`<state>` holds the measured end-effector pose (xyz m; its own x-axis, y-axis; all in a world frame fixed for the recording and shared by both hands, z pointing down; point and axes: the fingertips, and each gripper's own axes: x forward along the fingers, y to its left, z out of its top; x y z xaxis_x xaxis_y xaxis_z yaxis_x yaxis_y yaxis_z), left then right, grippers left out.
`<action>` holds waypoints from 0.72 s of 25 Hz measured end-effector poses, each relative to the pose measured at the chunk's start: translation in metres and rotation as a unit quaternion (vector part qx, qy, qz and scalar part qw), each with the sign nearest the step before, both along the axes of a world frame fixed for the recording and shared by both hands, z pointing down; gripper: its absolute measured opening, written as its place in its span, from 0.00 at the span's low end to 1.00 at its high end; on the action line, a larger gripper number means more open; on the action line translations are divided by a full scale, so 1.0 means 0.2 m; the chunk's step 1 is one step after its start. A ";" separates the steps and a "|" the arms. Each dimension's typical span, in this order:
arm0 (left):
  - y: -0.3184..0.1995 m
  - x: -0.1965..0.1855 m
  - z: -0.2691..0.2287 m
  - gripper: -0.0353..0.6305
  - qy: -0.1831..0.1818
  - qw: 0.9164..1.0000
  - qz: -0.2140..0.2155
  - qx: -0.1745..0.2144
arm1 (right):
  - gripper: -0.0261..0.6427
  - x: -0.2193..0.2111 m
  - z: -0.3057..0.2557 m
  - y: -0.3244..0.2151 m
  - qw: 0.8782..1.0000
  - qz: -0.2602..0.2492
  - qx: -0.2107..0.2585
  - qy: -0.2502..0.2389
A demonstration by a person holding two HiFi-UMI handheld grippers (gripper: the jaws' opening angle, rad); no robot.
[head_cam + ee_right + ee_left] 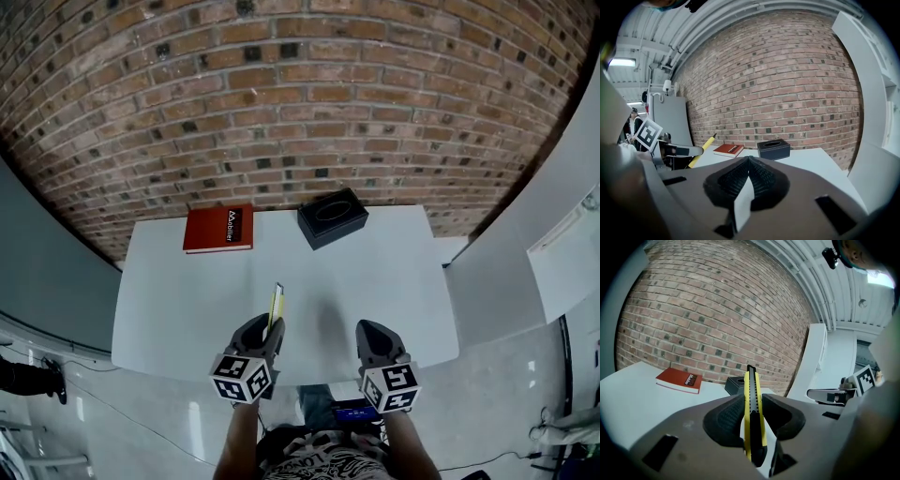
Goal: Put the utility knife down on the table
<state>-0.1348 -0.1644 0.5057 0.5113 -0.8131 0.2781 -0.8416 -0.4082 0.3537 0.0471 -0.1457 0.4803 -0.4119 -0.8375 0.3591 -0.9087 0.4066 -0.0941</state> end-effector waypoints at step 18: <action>-0.07 0.10 0.38 0.24 -0.024 0.997 0.021 -0.077 | 0.04 0.07 0.33 -0.12 0.997 -0.005 -0.067 0.024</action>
